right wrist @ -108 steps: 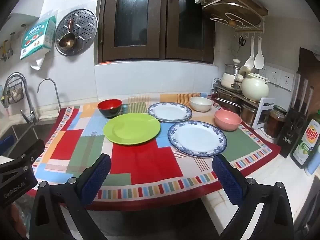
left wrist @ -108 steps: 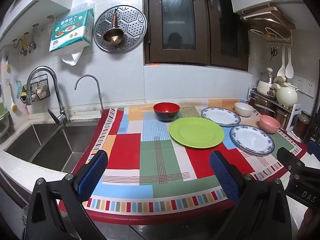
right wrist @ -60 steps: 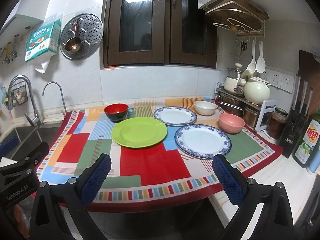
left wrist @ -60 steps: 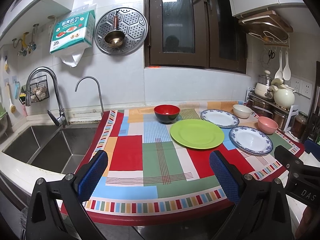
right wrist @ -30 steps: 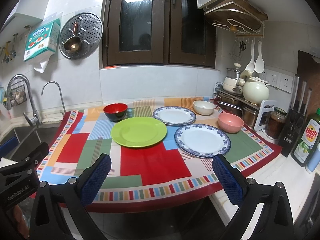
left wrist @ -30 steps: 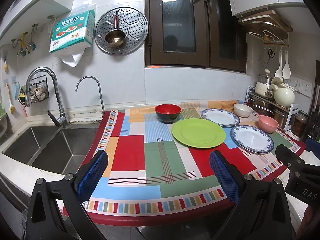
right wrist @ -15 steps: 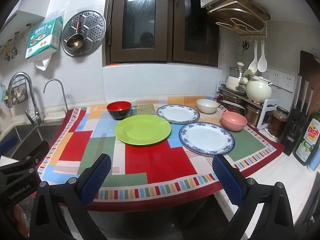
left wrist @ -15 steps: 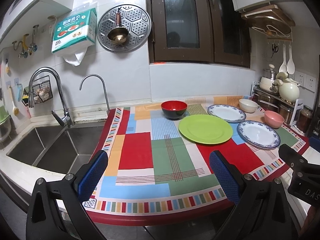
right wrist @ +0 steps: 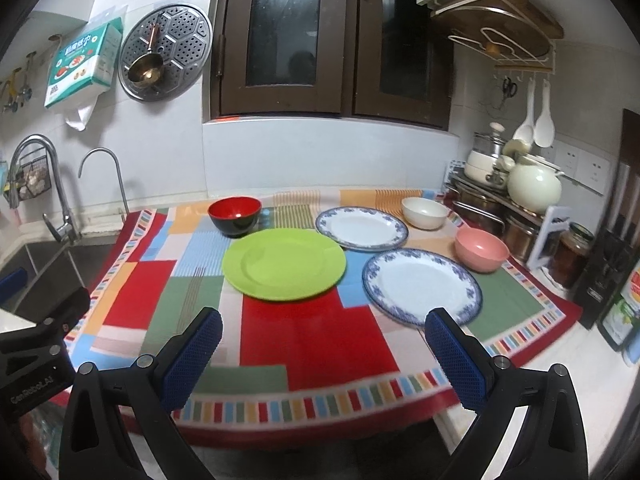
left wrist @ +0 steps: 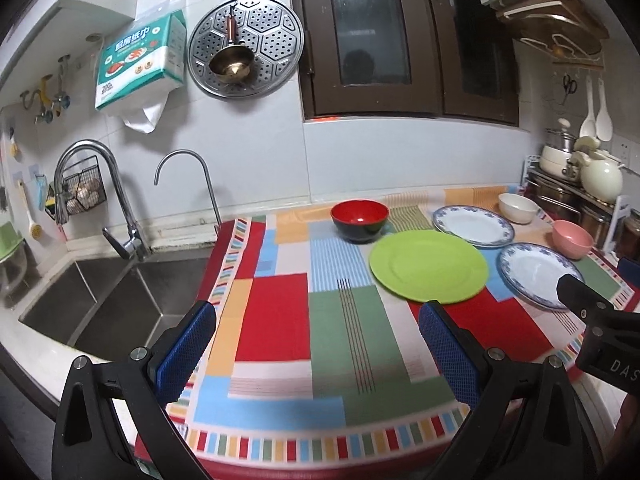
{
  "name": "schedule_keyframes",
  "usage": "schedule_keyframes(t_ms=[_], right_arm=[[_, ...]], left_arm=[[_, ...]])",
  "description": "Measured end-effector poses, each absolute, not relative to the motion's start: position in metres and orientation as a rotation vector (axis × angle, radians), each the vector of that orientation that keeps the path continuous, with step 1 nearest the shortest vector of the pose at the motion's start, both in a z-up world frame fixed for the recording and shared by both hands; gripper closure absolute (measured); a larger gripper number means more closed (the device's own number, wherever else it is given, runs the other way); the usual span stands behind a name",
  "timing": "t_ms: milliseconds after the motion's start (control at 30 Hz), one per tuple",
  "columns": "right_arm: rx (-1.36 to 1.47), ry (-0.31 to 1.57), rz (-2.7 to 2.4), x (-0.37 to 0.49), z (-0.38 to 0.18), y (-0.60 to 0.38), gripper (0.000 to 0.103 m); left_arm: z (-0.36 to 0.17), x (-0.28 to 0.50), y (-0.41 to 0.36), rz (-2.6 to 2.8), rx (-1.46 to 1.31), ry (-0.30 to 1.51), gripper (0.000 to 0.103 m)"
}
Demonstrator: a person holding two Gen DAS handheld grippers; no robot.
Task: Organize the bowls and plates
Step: 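Move both grippers forward to the rim of the lime-green plate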
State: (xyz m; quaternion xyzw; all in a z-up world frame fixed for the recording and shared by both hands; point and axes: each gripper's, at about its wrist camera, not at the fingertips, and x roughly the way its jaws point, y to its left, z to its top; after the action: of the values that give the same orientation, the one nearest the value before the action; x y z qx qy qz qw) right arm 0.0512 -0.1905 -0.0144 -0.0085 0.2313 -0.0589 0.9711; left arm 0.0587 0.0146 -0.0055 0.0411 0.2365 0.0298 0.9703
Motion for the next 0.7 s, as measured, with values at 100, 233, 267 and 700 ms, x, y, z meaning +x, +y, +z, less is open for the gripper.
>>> schedule_keyframes(t_ms=[100,233,267,700], right_arm=[[-0.017,0.474,-0.099,0.077,-0.014,-0.196,0.001],[-0.020,0.482,-0.078,0.110,-0.014,-0.204,0.001],[-0.020,0.484,-0.076,0.117,-0.014,-0.206,0.001],[-0.028,0.539,-0.055,0.200,-0.017,-0.236,0.001]], left_arm=[[-0.004,0.080,0.010,0.071,0.086,0.486,0.000],[-0.005,0.110,0.000,0.084,0.094,0.501,0.000],[-0.005,0.117,-0.003,0.086,0.095,0.502,0.000],[-0.008,0.194,-0.031,0.084,0.111,0.604,0.000]])
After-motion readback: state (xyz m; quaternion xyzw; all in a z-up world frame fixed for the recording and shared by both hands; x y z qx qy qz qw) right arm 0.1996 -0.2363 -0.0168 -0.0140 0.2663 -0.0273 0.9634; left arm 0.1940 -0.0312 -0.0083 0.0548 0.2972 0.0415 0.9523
